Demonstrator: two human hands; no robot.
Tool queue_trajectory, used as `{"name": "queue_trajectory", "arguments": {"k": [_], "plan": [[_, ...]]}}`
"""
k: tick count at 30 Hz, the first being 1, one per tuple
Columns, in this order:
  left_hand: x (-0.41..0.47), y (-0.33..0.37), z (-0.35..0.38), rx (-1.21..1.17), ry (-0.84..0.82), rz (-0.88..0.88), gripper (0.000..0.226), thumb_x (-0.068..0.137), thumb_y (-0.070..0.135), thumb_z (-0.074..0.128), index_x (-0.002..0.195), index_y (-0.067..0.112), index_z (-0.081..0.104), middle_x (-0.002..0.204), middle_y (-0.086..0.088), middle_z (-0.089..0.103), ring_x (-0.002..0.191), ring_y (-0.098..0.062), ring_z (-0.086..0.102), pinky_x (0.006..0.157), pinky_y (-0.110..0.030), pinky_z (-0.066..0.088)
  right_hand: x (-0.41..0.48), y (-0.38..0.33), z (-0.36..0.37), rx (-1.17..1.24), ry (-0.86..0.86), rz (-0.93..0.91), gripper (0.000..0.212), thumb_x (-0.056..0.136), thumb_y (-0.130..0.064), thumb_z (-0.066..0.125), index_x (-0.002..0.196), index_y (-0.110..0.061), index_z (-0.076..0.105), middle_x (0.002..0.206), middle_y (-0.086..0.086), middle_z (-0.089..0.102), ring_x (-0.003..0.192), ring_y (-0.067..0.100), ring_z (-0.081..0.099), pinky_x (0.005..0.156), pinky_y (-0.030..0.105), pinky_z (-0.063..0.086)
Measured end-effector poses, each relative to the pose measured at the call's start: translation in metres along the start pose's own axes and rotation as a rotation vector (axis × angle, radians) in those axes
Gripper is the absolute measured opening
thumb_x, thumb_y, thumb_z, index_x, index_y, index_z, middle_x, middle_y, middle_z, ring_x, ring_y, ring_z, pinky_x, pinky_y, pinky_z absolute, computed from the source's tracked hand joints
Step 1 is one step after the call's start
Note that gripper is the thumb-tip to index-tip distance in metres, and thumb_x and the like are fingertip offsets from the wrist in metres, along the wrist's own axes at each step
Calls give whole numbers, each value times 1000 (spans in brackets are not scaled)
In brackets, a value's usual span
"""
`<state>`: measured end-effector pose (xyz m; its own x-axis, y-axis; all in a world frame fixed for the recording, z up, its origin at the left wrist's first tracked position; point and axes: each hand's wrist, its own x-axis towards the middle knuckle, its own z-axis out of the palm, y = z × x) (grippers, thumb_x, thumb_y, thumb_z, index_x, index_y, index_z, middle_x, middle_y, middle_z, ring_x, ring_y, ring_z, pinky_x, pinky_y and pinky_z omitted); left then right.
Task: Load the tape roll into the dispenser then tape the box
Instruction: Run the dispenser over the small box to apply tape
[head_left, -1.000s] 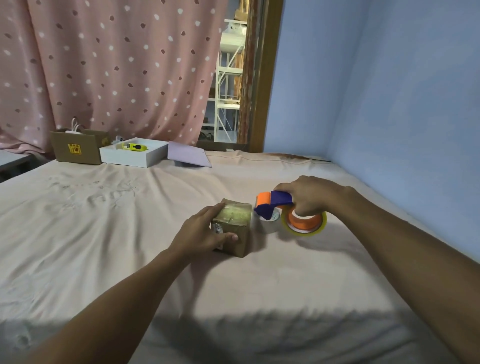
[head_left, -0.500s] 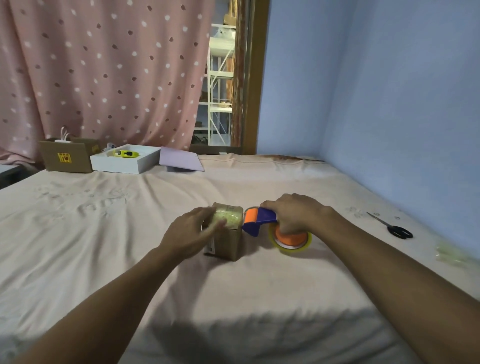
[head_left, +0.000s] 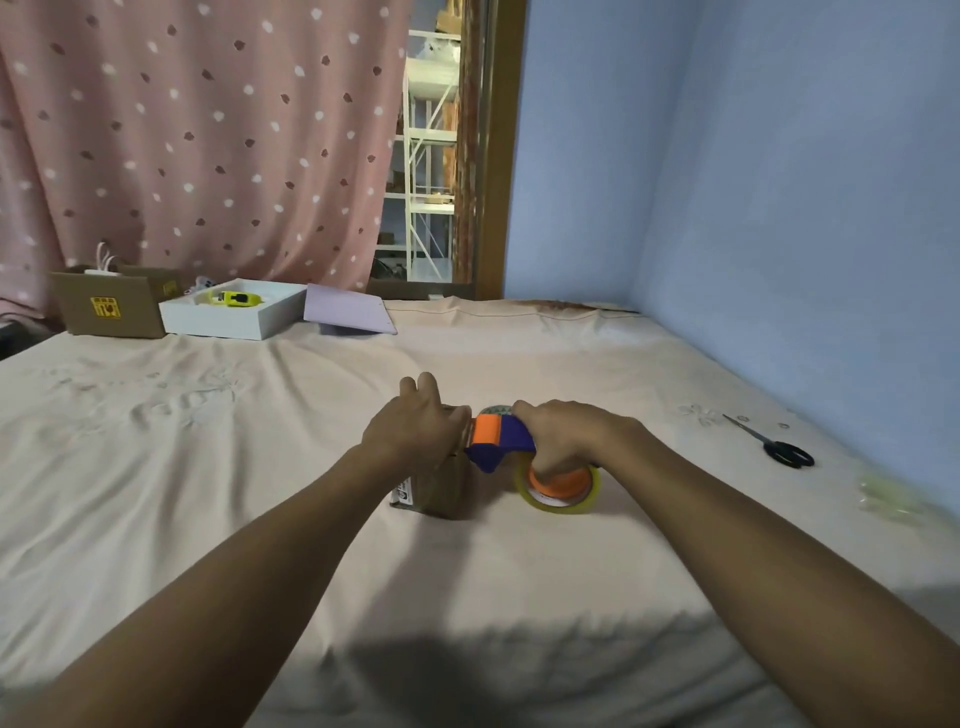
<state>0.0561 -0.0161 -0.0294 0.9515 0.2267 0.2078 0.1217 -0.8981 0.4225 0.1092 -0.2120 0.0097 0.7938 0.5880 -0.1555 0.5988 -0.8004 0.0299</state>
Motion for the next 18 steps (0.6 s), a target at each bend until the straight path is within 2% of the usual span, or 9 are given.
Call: {"name": "queue_trajectory", "arguments": {"k": [2,5,7,9,10,12,14,16,18], "plan": [[2,2,-1,-114,32,-85,37,96,34,46,126,14,47,102,-10,31,90,-30,36,66,-38,38,1,1,7,22,65,-4,50,76,-22,65,121,-23,45,98,5,58,82,29,58,65,34,43],[3,7,1,-30,37,-86,53,96,47,45,129,7,41,113,-10,43,95,-33,51,79,-43,46,0,4,15,9,150,-16,48,76,-26,65,120,-25,46,99,3,60,81,29,55,67,34,42],[7,2,5,29,2,10,55,98,45,40,140,10,41,141,-17,43,122,-41,49,97,-51,46,-2,5,18,-56,191,-30,47,77,-27,63,120,-25,44,96,2,56,80,30,52,67,35,41],[11,-2,4,46,-33,131,53,102,38,35,150,18,40,161,-12,29,145,-35,30,117,-55,27,-5,4,18,-83,190,-33,49,78,-27,62,124,-25,42,93,1,51,80,30,50,67,36,41],[14,-4,3,46,-69,175,49,103,32,37,149,15,44,160,-12,34,146,-33,30,118,-53,23,-6,4,17,-83,179,-29,51,79,-27,61,126,-26,42,93,1,50,80,30,50,67,36,42],[20,-10,3,8,-168,190,40,99,19,47,138,8,53,144,-15,51,133,-36,45,108,-48,33,-10,1,12,-93,150,-15,51,81,-27,60,128,-26,41,94,3,48,83,31,49,68,37,40],[23,-14,3,9,-225,169,40,96,19,54,135,11,54,132,-13,56,120,-36,51,97,-46,40,-13,0,3,-134,135,-18,46,82,-26,59,125,-25,44,94,3,48,86,31,52,69,36,40],[23,-10,5,83,-192,222,39,97,40,52,129,17,54,125,-8,56,116,-31,48,98,-46,39,-16,0,-8,-187,111,-29,44,82,-28,61,123,-25,47,96,2,50,89,29,54,69,36,42],[22,-3,5,116,-191,200,48,92,66,42,107,22,55,111,-1,56,108,-24,45,94,-42,40,-18,-2,-17,-246,92,-35,42,82,-31,63,121,-26,49,99,2,54,87,27,53,68,35,42]]}}
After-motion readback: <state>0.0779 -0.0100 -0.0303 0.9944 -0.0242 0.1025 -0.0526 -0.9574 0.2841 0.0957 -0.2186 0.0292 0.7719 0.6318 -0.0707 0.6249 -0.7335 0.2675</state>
